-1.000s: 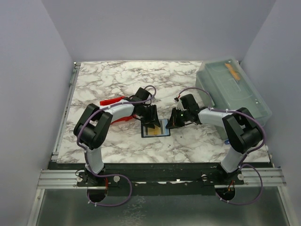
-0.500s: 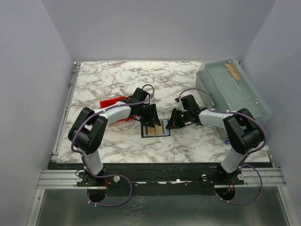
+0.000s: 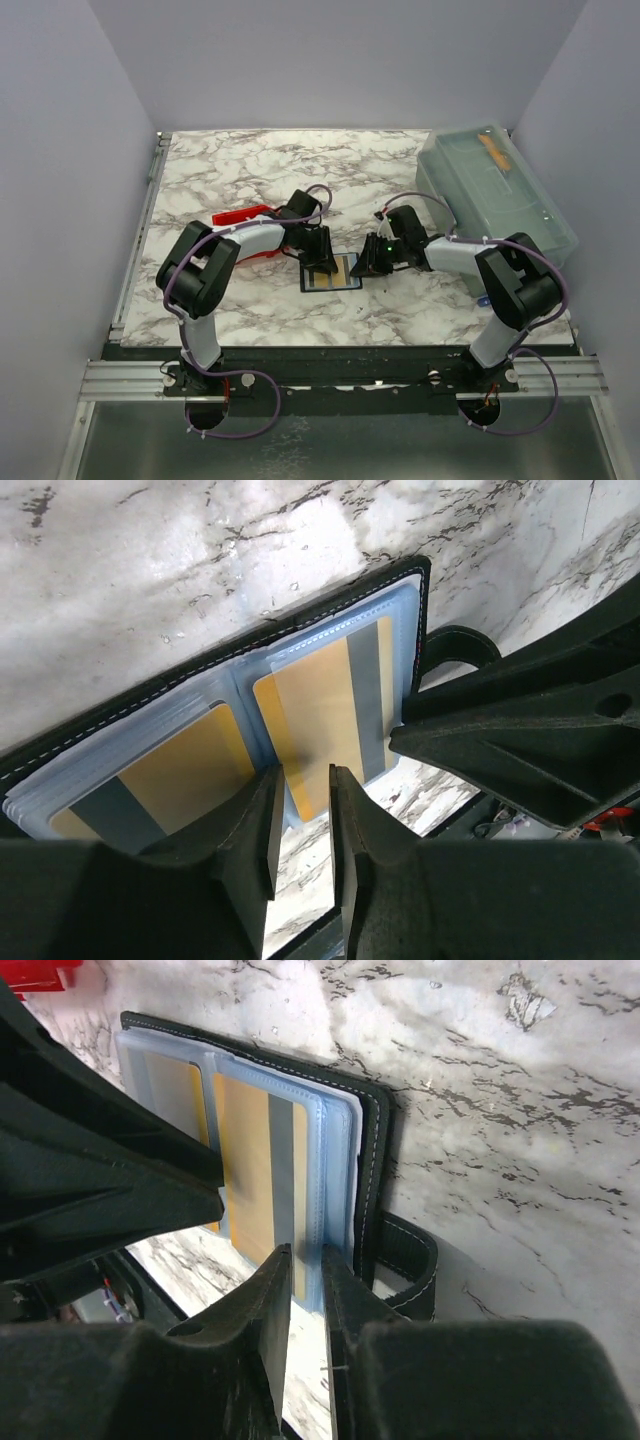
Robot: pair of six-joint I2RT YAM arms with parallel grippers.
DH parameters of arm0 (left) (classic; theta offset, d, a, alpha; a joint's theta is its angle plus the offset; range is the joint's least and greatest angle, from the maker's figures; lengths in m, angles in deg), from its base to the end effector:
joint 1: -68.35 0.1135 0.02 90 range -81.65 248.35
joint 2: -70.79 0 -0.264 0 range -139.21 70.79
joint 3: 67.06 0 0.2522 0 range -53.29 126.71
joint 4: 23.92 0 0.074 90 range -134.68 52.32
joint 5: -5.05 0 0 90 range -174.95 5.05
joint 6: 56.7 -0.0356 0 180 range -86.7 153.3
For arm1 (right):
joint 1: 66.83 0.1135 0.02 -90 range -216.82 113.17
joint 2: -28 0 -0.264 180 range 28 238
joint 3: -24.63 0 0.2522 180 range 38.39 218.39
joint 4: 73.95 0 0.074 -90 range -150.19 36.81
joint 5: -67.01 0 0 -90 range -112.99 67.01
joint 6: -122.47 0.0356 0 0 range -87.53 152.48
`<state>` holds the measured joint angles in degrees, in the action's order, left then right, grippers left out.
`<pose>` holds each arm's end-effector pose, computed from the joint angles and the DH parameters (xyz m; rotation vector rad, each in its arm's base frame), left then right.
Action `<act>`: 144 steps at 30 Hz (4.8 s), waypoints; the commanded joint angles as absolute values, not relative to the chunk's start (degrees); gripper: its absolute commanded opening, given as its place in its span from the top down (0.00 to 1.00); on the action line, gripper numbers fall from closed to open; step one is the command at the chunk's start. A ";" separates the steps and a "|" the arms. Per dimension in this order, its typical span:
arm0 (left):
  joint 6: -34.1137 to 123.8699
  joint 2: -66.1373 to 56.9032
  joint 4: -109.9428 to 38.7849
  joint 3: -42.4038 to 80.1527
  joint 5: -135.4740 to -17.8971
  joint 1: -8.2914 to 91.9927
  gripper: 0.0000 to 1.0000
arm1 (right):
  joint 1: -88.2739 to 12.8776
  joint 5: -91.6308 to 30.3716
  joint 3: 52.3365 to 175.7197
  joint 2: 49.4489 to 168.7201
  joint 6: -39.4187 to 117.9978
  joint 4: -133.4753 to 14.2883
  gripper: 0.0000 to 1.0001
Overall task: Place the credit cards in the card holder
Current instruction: Insert the credit card into the card holder, then turn over the card slot in the card holder, then pick up the credit card from the storage box.
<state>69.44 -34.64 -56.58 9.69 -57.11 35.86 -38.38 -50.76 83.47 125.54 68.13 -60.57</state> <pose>0.2965 -0.2085 0.1544 0.0891 2.8389 -0.9885 0.2702 0.1653 0.1343 -0.0578 2.6512 1.0354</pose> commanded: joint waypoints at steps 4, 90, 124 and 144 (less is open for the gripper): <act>70.62 -35.27 -53.38 7.92 -55.59 35.53 0.71 | -38.01 -53.70 80.55 125.13 70.94 -63.78 0.78; 79.21 -13.65 -74.69 12.31 -79.01 65.16 0.30 | -28.33 -50.61 93.49 125.32 66.38 -56.24 0.49; 85.33 -21.47 -48.06 3.35 -66.68 64.99 0.62 | -28.50 -50.69 92.94 125.83 67.10 -56.67 0.49; 65.23 -19.07 -68.05 7.16 -80.24 62.50 0.20 | -28.50 -47.36 98.75 127.85 64.87 -51.12 0.48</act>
